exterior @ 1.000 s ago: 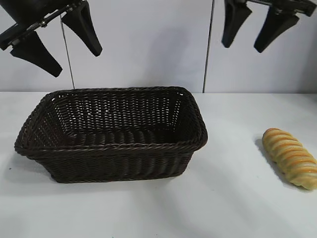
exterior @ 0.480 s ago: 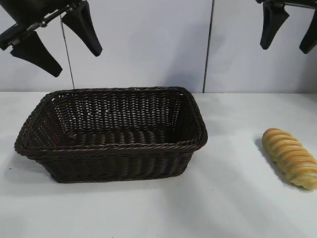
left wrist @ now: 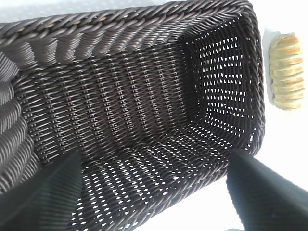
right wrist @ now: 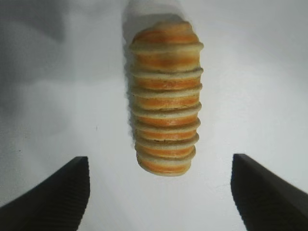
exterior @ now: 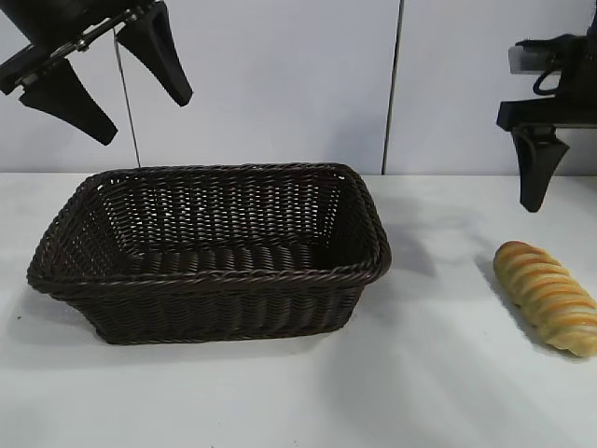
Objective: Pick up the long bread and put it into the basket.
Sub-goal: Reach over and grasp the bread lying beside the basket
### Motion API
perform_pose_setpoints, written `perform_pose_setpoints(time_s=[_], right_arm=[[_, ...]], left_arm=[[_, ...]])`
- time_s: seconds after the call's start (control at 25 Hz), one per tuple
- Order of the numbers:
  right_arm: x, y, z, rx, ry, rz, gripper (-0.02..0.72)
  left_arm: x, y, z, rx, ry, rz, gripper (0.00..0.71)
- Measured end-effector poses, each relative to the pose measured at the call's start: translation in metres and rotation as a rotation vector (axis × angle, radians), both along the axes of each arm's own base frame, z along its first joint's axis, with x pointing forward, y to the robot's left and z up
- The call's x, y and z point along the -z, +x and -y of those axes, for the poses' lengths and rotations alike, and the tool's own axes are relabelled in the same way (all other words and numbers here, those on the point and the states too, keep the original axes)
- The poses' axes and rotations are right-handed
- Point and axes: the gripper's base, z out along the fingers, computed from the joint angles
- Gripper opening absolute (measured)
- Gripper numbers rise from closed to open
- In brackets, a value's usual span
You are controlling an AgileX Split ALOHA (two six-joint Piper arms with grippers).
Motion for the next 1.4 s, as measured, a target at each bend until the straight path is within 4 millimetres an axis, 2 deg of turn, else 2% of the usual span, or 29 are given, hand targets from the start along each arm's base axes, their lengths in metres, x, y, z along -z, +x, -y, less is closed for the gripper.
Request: perform_pose_setpoints(time_s=[0.32,0.72,0.8,0.88,1.0,1.08,1.24,1.4], right_arm=[[0.037,0.008,0.01,0.027,-0.011,-0.047,0.582],[0.056,0.016,0.009,0.031,-0.002,-0.028,0.564],[0.057,0.016,0.009,0.031,0.0,-0.02,0.523],[0.057,0.017,0.009,0.033,0.003,-0.012,0.448],[0.057,0.017,0.009,0.034,0.003,-0.009,0.263],[0.057,0.017,0.009,0.034,0.003,-0.009,0.181],[0.054,0.018,0.008,0.038,0.007,-0.02,0.137],[0.037,0.024,0.007,0.035,0.025,-0.017,0.128]], left_arm=[[0.0,0.0,0.0,0.0,0.0,0.0,0.596],[0.0,0.0,0.0,0.0,0.0,0.0,0.596],[0.0,0.0,0.0,0.0,0.0,0.0,0.596],[0.0,0.0,0.0,0.0,0.0,0.0,0.596],[0.0,0.0,0.0,0.0,0.0,0.0,0.596],[0.0,0.0,0.0,0.0,0.0,0.0,0.596],[0.0,0.0,0.0,0.0,0.0,0.0,0.596],[0.0,0.0,0.0,0.0,0.0,0.0,0.596]])
